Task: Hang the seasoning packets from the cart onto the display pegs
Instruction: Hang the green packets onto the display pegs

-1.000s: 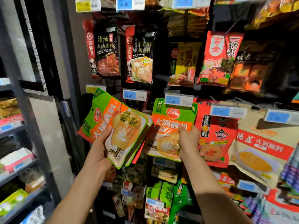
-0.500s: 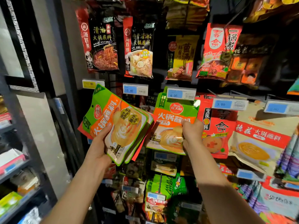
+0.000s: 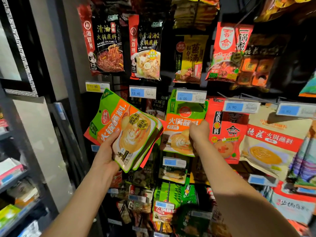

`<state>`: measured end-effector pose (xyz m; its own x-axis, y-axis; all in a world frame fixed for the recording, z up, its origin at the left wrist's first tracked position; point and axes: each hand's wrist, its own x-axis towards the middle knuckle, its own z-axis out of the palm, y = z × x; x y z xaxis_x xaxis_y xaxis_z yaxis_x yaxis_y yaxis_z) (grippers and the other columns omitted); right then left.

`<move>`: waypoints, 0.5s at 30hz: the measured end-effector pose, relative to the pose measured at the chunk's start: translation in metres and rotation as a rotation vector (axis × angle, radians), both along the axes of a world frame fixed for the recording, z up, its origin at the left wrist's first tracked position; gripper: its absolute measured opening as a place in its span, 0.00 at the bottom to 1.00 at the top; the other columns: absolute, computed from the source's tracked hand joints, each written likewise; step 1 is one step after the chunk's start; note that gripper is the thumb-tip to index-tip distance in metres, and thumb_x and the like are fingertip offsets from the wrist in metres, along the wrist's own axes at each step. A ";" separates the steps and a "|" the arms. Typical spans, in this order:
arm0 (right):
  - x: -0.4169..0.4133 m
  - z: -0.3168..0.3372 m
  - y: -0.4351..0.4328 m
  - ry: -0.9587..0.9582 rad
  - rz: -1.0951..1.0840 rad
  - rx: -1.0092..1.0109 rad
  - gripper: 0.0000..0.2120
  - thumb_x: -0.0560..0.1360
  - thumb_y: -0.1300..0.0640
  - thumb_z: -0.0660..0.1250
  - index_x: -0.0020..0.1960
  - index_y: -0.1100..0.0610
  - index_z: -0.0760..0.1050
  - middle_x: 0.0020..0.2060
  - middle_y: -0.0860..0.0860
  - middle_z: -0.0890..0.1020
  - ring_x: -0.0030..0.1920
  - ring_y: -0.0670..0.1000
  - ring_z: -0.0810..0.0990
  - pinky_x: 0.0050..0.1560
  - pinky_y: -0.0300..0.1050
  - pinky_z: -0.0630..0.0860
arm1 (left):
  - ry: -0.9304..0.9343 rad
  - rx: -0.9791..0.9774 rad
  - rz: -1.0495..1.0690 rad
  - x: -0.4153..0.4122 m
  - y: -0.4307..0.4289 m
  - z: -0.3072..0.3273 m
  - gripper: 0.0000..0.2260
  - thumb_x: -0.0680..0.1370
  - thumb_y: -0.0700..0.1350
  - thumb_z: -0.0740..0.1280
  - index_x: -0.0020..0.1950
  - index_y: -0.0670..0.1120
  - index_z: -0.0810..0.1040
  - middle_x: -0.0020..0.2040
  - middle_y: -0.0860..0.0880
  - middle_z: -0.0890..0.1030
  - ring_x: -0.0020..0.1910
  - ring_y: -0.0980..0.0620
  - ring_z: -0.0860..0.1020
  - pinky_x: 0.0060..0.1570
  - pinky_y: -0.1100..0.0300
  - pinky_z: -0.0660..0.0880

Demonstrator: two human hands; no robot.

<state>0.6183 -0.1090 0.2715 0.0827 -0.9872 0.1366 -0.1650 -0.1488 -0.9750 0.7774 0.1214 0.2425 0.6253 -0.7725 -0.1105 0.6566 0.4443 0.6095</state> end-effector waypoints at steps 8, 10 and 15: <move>-0.035 0.002 0.066 0.067 0.126 -0.409 0.02 0.79 0.61 0.69 0.47 0.57 0.77 0.38 0.48 0.79 0.38 0.49 0.76 0.38 0.34 0.71 | 0.018 0.005 -0.050 0.000 0.003 -0.025 0.19 0.76 0.45 0.72 0.66 0.44 0.81 0.62 0.39 0.83 0.62 0.38 0.81 0.67 0.37 0.73; -0.017 0.022 0.094 0.163 0.421 -0.483 0.07 0.79 0.52 0.72 0.43 0.52 0.82 0.37 0.46 0.82 0.38 0.47 0.78 0.42 0.37 0.73 | 0.010 0.032 -0.019 0.000 0.005 -0.039 0.25 0.72 0.45 0.76 0.69 0.43 0.79 0.64 0.39 0.81 0.63 0.37 0.80 0.67 0.35 0.73; 0.035 0.026 0.113 0.537 0.718 -0.350 0.26 0.62 0.30 0.73 0.42 0.52 0.82 0.35 0.45 0.81 0.37 0.46 0.78 0.40 0.47 0.72 | -0.013 0.086 -0.047 -0.001 0.012 -0.069 0.33 0.67 0.47 0.83 0.70 0.43 0.78 0.66 0.37 0.80 0.64 0.35 0.80 0.68 0.35 0.72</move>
<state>0.6531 0.0039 0.2972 0.7886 -0.5874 0.1818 -0.3326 -0.6562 -0.6774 0.7767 0.1337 0.1735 0.5902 -0.7892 -0.1696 0.6671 0.3586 0.6530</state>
